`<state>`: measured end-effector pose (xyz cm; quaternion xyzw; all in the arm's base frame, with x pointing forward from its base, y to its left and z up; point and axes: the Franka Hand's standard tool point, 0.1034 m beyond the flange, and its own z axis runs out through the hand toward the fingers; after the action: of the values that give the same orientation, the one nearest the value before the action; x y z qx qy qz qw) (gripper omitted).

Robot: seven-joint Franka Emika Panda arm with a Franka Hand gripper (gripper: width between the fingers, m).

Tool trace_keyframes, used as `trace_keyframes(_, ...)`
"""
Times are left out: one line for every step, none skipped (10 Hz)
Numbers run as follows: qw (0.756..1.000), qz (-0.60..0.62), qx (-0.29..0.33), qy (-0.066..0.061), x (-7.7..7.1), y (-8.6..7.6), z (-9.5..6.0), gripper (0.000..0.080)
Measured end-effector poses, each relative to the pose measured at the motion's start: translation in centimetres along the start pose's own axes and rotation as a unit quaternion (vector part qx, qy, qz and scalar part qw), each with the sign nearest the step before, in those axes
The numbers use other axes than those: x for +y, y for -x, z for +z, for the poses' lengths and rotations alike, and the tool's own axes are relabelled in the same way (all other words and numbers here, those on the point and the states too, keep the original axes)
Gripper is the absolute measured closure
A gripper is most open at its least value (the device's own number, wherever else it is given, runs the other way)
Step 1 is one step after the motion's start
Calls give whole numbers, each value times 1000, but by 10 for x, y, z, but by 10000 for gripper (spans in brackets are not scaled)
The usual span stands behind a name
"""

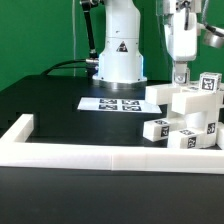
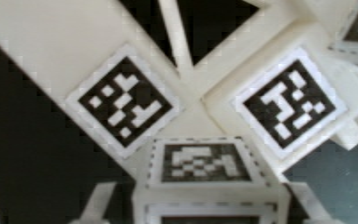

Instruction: Assemble chair

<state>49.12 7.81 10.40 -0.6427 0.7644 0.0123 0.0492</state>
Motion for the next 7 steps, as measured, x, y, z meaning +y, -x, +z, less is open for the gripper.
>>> trace_keyframes(1000,13,-1,0,0,0,0,528)
trace_keyframes(999,48,-3,-1,0,2,0,528)
trace_keyframes(998,69,-3,-1,0,2,0,528)
trace_keyframes(997,79,-3,-1,0,3,0,528)
trace_keyframes(993,116,-7,-2,0,4,0,528)
trace_keyframes(990,144,-7,-4,0,5,0,528)
trace_keyframes(986,165,-10,-6,-1,6,0,528)
